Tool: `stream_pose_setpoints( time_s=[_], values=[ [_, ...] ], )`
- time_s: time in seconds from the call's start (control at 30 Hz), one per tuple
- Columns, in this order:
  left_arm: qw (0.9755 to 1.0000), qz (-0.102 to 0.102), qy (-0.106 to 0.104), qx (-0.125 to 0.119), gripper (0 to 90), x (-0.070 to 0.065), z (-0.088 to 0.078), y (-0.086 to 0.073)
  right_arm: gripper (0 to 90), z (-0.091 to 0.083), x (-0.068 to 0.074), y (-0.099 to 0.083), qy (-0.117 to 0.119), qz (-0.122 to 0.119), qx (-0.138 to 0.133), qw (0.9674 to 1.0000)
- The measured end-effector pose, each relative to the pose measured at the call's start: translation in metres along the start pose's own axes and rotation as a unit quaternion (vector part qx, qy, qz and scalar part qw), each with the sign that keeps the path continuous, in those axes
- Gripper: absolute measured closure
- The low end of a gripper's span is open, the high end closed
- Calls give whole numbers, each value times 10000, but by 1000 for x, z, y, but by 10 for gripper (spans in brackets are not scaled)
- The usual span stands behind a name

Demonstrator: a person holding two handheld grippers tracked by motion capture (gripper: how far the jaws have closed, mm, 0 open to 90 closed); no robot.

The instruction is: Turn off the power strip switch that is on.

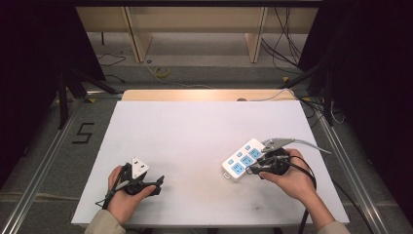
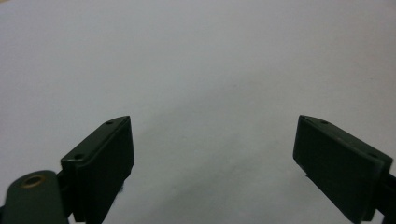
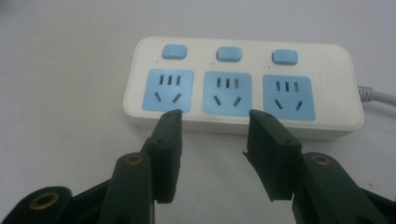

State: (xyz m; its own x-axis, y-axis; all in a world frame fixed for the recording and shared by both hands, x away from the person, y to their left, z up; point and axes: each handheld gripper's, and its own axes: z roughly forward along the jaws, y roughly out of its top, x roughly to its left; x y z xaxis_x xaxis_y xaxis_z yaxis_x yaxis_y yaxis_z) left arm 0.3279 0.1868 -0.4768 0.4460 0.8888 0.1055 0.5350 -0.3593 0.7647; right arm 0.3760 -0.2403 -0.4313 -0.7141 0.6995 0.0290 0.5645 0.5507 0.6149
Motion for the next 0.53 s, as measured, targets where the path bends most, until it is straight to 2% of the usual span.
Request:
stream_pose_setpoints(
  time_s=[0.1,0.27,0.53],
  values=[
    [10000,36,8,13,120,0,1,0,539,-3,0,-10,61,-28,-120,9999],
    [10000,69,8,66,119,0,2,-1,534,-4,4,-24,35,8,-258,9997],
    [9999,64,40,98,119,1,5,-2,515,-7,7,-32,-17,-16,-500,9987]
  ],
)
